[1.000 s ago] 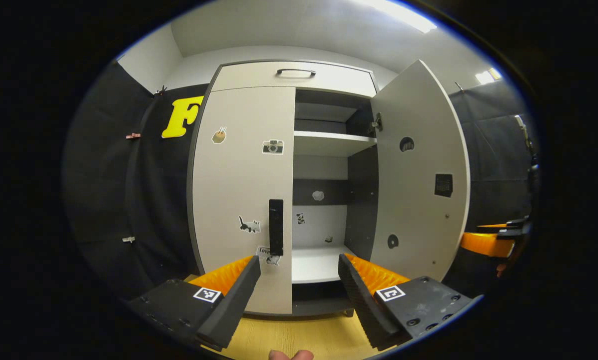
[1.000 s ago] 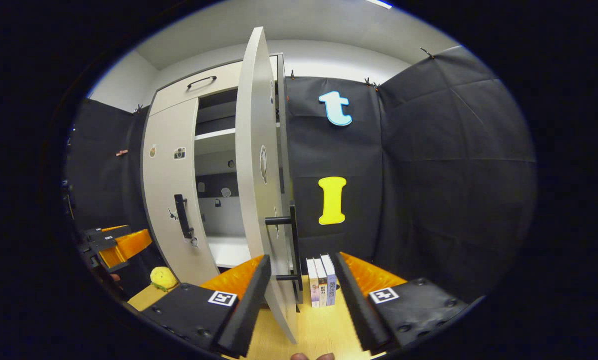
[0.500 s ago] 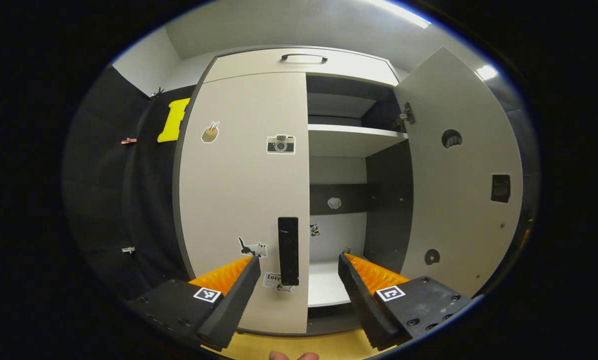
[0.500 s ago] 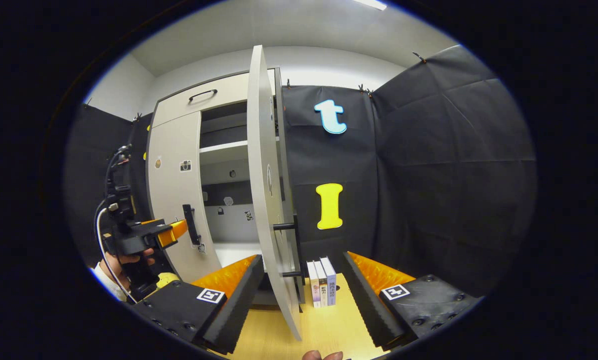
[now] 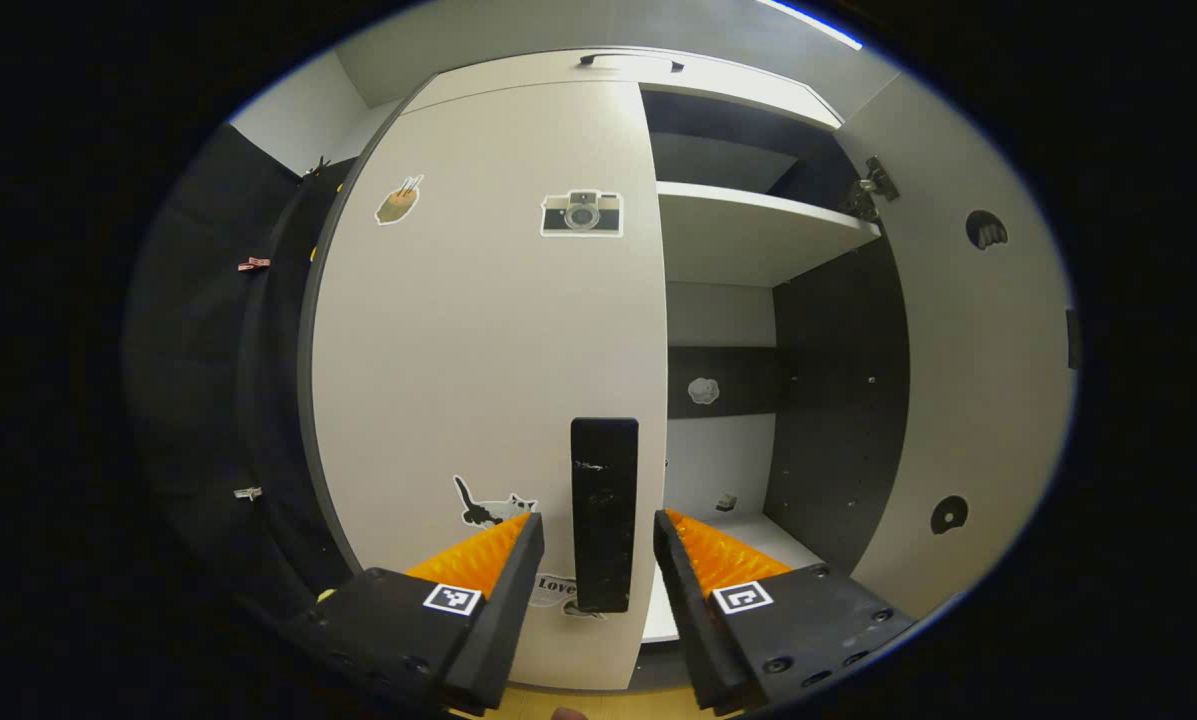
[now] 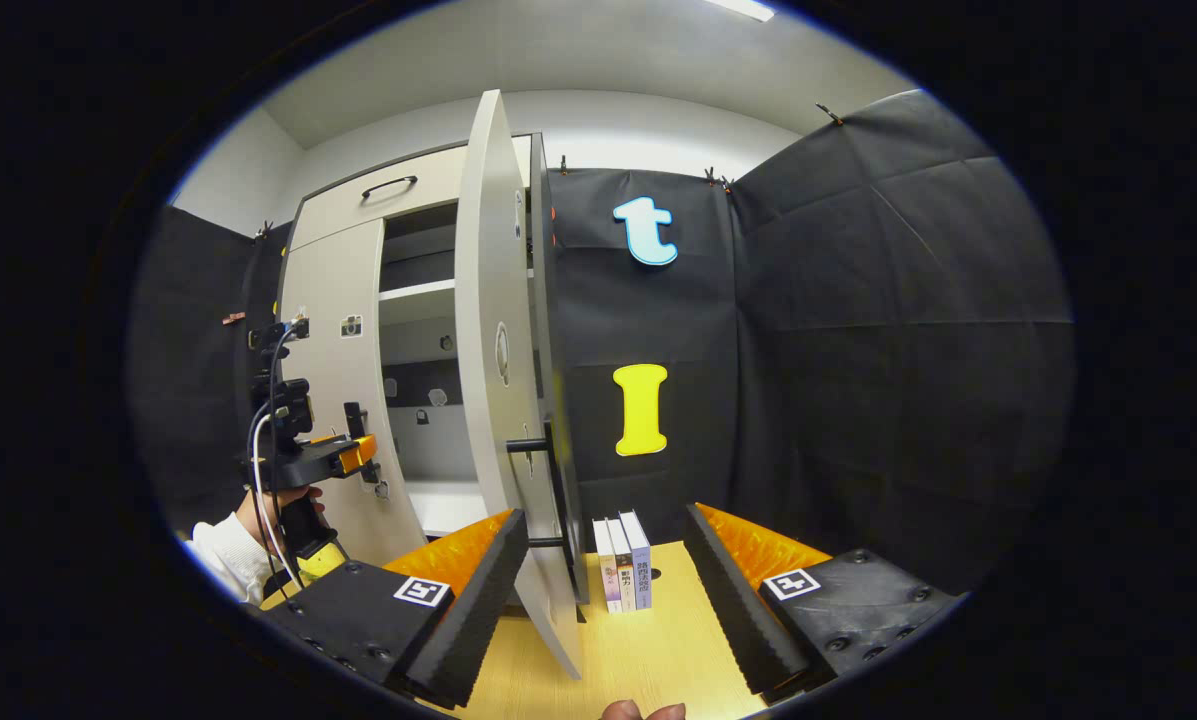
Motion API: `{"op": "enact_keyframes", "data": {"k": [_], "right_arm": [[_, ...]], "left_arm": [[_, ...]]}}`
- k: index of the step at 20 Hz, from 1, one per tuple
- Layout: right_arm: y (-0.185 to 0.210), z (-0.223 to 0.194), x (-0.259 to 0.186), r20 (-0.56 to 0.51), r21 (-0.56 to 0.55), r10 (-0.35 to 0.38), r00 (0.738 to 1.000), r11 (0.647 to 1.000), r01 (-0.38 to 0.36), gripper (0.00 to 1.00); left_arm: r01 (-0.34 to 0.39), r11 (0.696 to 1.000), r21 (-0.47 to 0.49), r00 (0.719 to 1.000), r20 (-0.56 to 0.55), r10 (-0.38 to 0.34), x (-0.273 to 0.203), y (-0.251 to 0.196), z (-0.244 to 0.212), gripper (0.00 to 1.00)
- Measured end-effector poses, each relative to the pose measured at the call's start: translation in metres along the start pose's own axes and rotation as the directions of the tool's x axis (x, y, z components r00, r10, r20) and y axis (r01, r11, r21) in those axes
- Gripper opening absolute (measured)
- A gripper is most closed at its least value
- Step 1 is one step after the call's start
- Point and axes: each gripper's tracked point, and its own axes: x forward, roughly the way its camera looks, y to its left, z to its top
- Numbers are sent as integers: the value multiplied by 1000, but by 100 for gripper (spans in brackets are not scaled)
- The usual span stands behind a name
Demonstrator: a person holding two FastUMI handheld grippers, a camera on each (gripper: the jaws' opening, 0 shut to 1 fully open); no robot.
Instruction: Open the right door of the double-door shoe cabinet with the right hand, and open the left door with the left hand.
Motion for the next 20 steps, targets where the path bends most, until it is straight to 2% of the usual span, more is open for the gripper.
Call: {"op": "enact_keyframes", "data": {"k": [1,4,5,7,12,15,19,20], "right_arm": [[0,0,0,0,2,-4,1000,1000,4,98],[-3,-1,2,-6,0,-12,1000,1000,12,98],[-3,-1,2,-7,0,-12,1000,1000,12,98],[-4,-2,2,-7,2,-16,1000,1000,16,98],[-6,0,2,-1,2,-27,1000,1000,27,98],[-6,1,1,4,7,-33,999,999,33,98],[-3,6,-4,23,13,-35,999,999,34,98],[-2,6,-3,26,12,-34,999,999,34,98]], "left_arm": [[1,1000,5,1000,0,-1,5,-1,-1,64],[-1,1000,27,1000,-10,2,16,-2,-5,55],[9,1000,23,1000,-13,-9,19,-5,-5,46],[-3,1000,10,1000,-9,3,20,-4,-5,36],[-4,999,-41,1000,-14,3,18,-4,-10,35],[19,999,-26,999,-33,-19,18,-6,-12,35],[26,998,-57,999,-41,-29,15,-5,-13,22],[31,998,-58,998,-47,-33,12,-4,-12,22]]}}
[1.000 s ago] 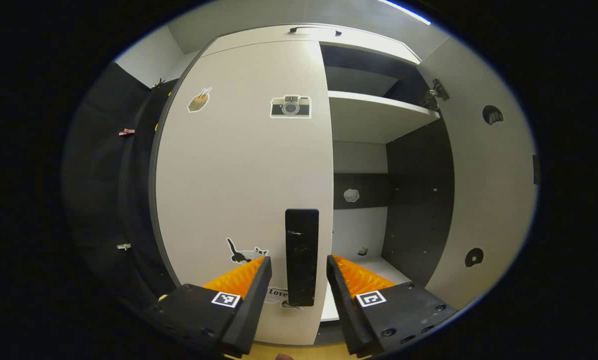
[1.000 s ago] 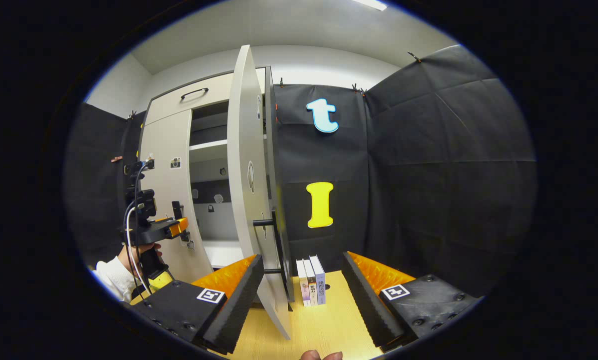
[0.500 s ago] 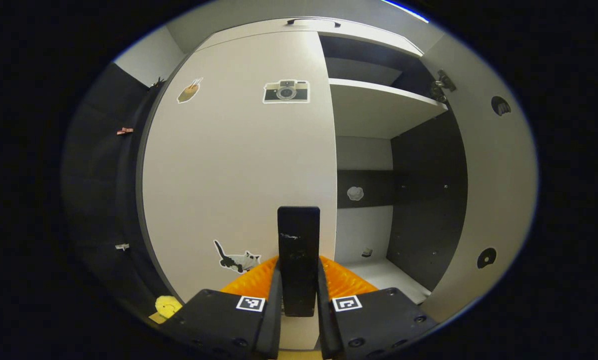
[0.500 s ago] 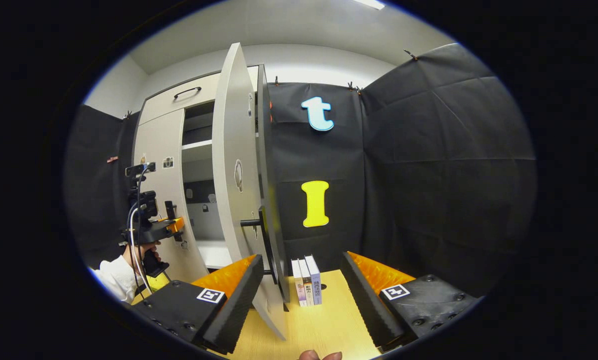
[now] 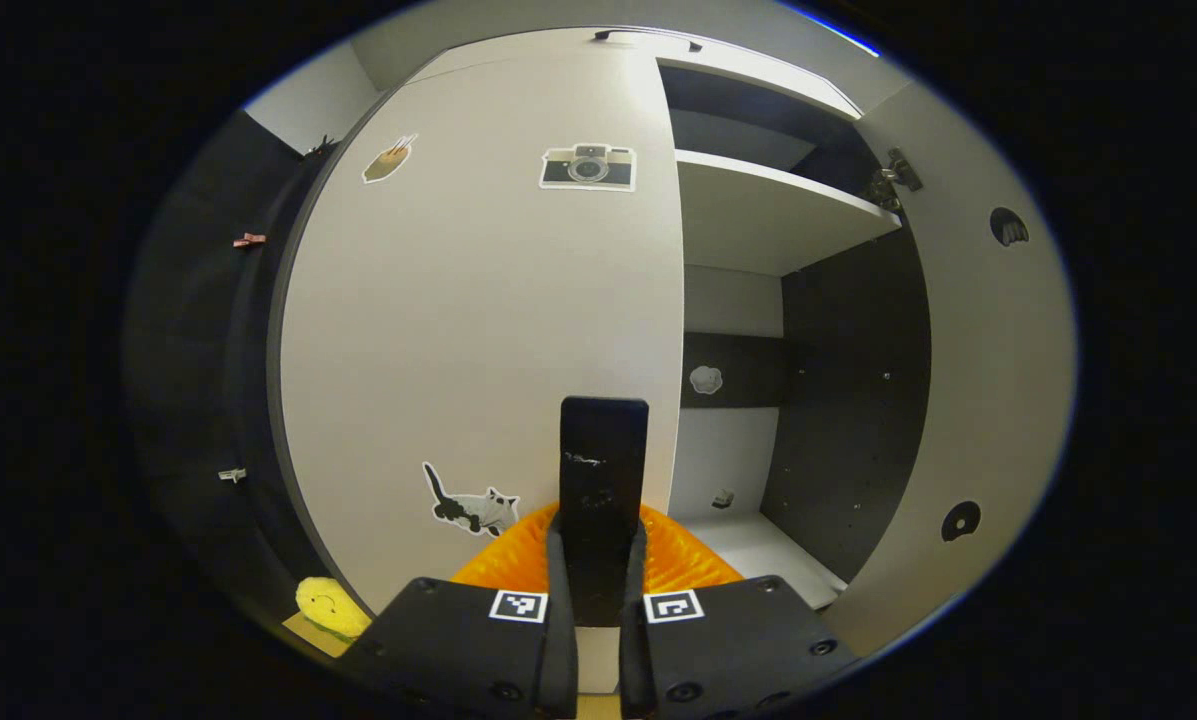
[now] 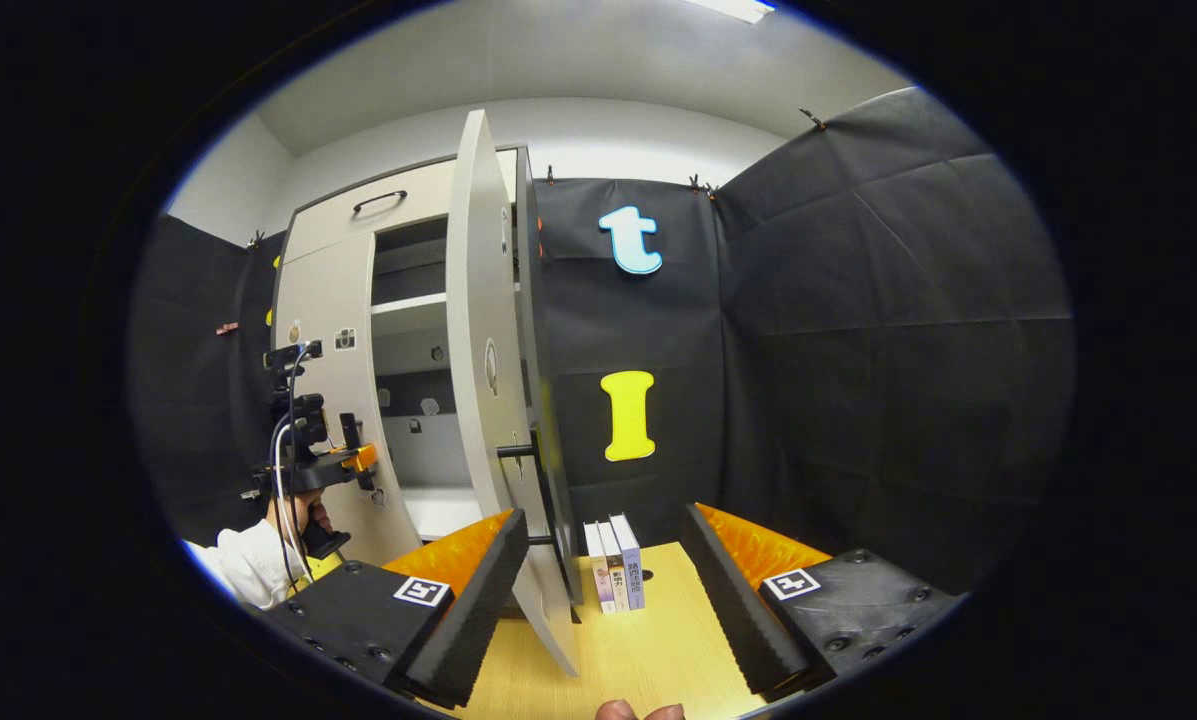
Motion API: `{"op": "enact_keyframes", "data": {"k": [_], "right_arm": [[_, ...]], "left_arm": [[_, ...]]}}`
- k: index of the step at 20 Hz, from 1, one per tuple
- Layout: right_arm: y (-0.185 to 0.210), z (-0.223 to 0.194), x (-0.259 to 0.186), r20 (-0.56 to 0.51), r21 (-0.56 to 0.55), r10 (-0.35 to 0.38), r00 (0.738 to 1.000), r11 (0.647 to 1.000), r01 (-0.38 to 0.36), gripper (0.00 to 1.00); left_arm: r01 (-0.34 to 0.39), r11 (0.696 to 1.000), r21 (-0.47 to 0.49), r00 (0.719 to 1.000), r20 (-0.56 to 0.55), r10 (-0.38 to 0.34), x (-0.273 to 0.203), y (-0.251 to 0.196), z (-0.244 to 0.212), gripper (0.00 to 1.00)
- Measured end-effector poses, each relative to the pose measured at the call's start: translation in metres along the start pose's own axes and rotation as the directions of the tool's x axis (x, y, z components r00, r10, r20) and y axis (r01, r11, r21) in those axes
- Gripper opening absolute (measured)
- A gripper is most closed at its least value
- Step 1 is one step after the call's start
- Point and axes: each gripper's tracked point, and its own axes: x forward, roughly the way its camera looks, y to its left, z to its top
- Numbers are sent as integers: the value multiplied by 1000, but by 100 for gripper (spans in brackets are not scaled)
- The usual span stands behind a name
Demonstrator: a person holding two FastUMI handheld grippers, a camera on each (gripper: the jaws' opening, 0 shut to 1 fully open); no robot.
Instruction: Open the right door of the double-door shoe cabinet with the right hand, and open the left door with the left hand.
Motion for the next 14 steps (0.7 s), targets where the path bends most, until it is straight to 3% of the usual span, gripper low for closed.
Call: {"op": "enact_keyframes", "data": {"k": [4,14], "right_arm": [[6,2,-2,12,10,7,1000,1000,-7,95],[33,6,-7,31,28,66,997,997,-67,98]], "left_arm": [[39,999,-4,999,-13,-39,-14,6,-2,19],[116,993,-23,993,-31,-117,-54,40,1,18]]}}
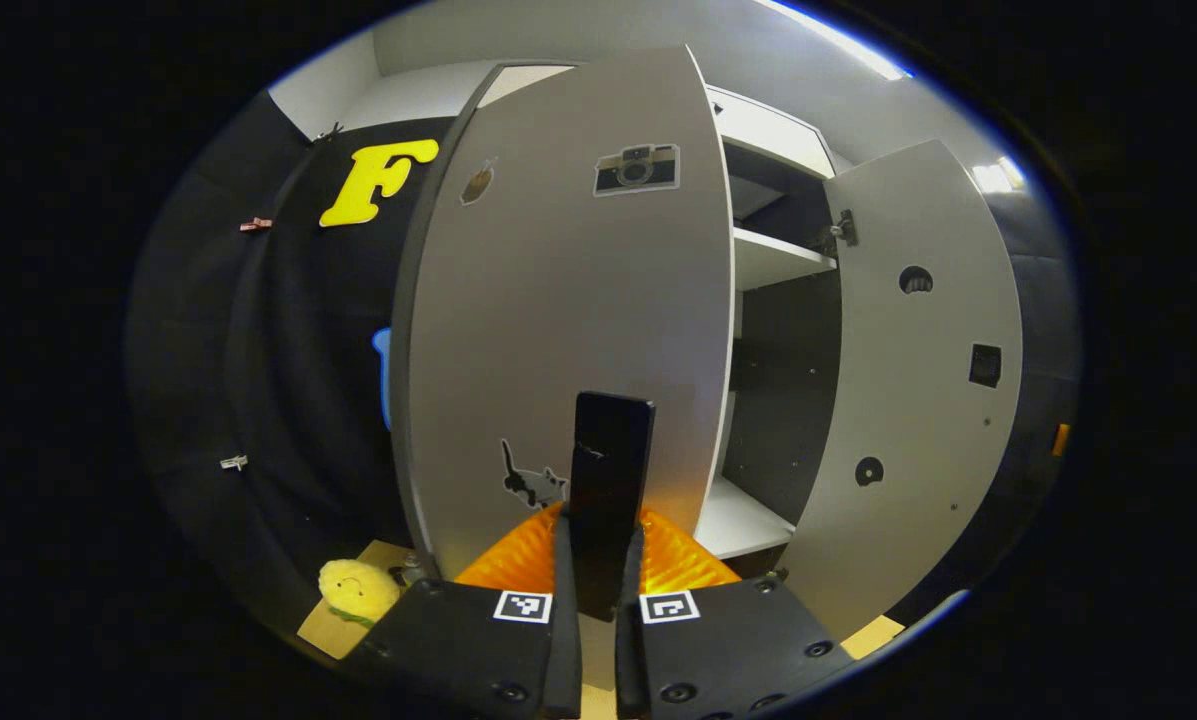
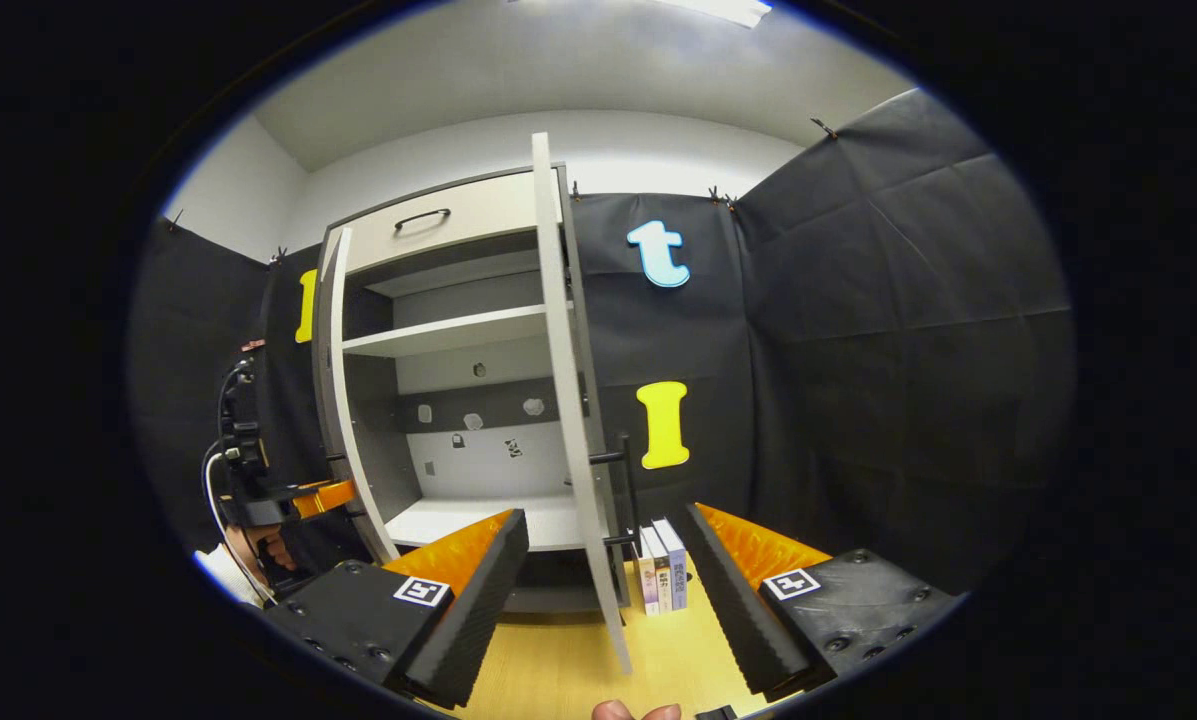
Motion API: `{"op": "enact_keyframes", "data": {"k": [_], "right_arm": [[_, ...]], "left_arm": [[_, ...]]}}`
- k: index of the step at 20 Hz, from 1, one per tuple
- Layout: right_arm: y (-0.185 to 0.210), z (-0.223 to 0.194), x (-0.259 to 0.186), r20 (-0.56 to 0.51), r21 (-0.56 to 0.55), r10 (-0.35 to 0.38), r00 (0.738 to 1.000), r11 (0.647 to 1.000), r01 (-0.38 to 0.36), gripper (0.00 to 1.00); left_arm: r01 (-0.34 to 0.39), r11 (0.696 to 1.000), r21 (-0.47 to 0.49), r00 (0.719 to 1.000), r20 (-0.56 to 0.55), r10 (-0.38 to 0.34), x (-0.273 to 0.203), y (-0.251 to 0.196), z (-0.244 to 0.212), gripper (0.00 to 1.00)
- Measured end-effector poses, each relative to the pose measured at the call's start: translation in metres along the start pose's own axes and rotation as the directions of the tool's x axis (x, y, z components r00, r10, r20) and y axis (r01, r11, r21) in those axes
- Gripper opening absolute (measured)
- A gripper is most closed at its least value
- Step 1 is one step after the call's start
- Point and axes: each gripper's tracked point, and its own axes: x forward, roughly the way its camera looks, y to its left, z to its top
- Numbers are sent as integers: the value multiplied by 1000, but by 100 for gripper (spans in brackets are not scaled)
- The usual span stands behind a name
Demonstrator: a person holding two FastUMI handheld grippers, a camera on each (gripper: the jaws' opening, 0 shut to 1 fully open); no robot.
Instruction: Open the right door of the double-door shoe cabinet with the right hand, and open the left door with the left hand.
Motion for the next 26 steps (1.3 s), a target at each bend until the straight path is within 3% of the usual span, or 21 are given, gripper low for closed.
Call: {"op": "enact_keyframes", "data": {"k": [7,22,26], "right_arm": [[16,-1,-2,1,-7,34,999,999,-34,98],[36,-9,0,-28,-21,91,995,996,-92,98],[39,-11,-1,-35,-19,102,994,995,-103,98]], "left_arm": [[21,999,-32,1000,2,-21,-48,31,-7,18],[-4,994,-111,999,35,8,-82,112,-3,16],[-68,992,-102,997,24,71,-82,157,-2,13]]}}
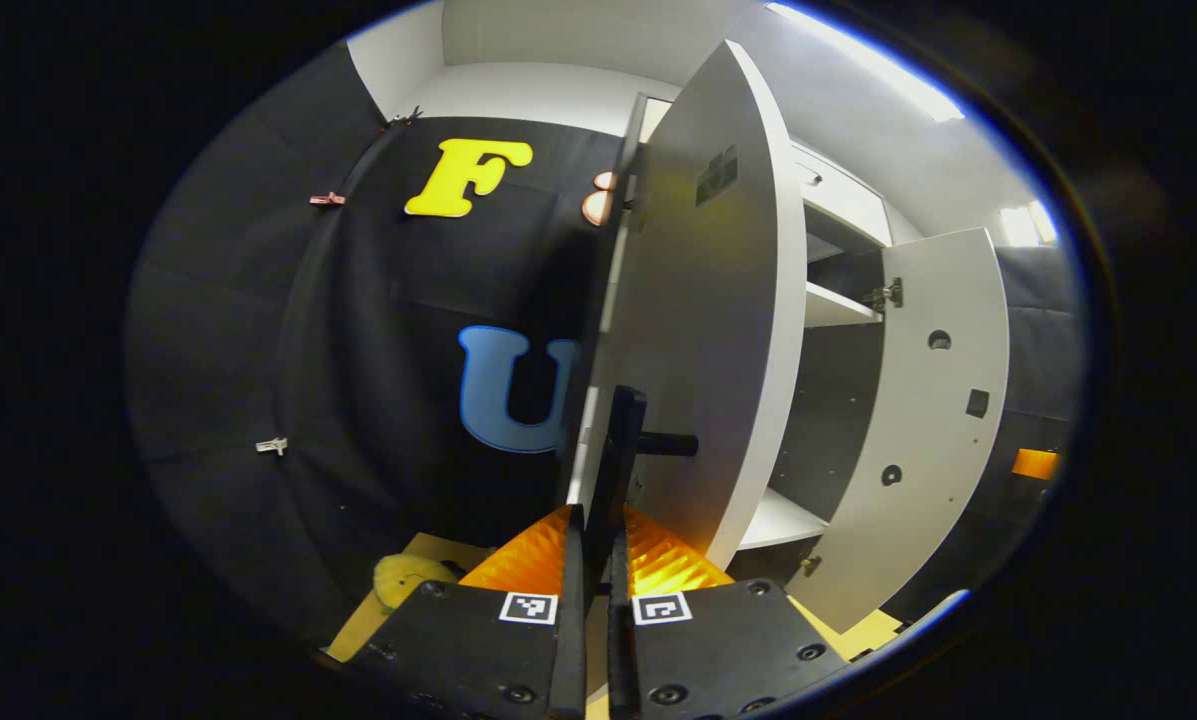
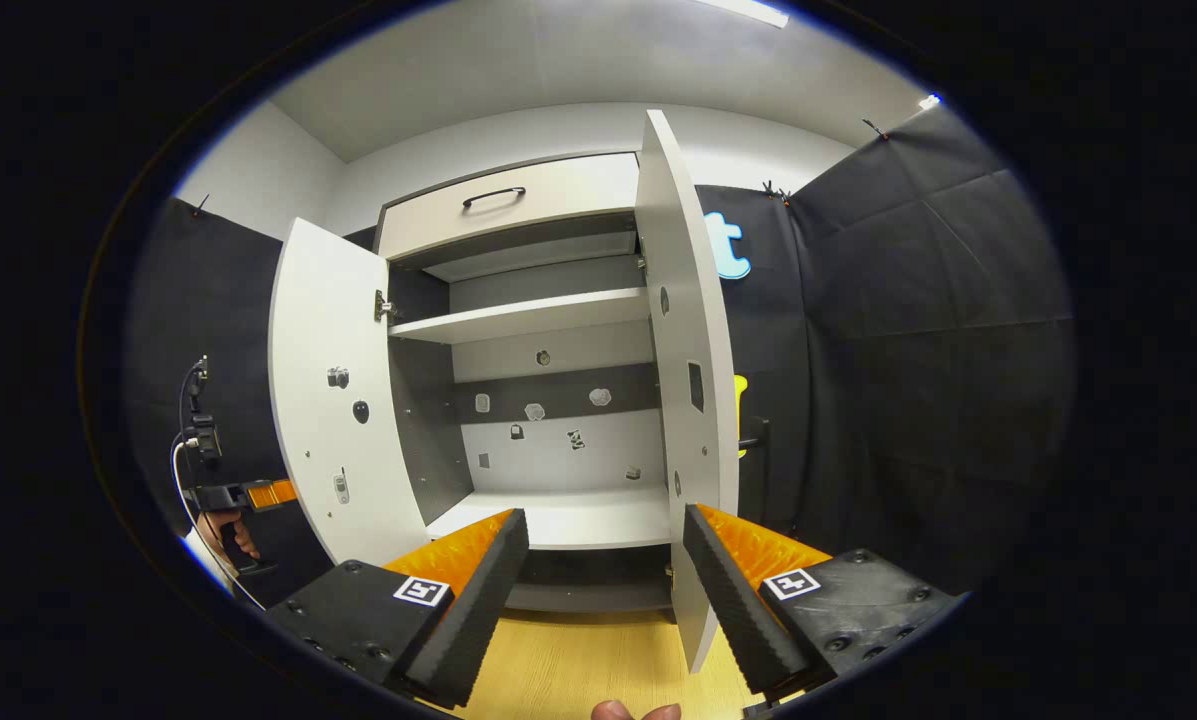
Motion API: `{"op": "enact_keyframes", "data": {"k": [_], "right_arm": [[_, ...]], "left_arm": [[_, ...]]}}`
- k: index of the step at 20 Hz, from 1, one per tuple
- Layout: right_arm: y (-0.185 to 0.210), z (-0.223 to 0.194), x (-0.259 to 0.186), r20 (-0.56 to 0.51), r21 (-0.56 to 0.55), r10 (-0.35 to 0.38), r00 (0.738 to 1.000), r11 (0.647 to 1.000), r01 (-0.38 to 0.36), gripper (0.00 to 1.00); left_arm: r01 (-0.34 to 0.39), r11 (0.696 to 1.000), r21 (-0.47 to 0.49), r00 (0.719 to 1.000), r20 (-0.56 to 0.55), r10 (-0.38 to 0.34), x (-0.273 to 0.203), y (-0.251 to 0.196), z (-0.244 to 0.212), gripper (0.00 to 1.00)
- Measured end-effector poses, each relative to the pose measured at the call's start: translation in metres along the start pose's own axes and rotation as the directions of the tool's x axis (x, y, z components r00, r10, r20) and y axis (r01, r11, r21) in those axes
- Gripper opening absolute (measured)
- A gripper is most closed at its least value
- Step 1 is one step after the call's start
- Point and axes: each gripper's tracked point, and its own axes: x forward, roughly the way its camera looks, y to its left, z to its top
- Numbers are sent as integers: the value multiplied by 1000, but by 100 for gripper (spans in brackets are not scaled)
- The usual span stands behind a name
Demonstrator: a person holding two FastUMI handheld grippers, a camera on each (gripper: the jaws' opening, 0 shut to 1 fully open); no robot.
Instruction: Open the right door of the double-door shoe cabinet with the right hand, and open the left door with the left hand.
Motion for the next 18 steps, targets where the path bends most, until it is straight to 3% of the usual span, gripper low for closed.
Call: {"op": "enact_keyframes", "data": {"k": [2,4,18], "right_arm": [[0,0,1,1,-5,0,1000,1000,0,98],[0,0,2,1,-7,1,1000,1000,-1,98],[-1,0,-1,-6,-4,-4,1000,1000,4,98]], "left_arm": [[38,999,-21,999,-18,-38,0,1,-1,7],[49,999,-19,999,-20,-49,0,-1,-1,11],[-17,999,42,1000,8,17,-23,0,6,8]]}}
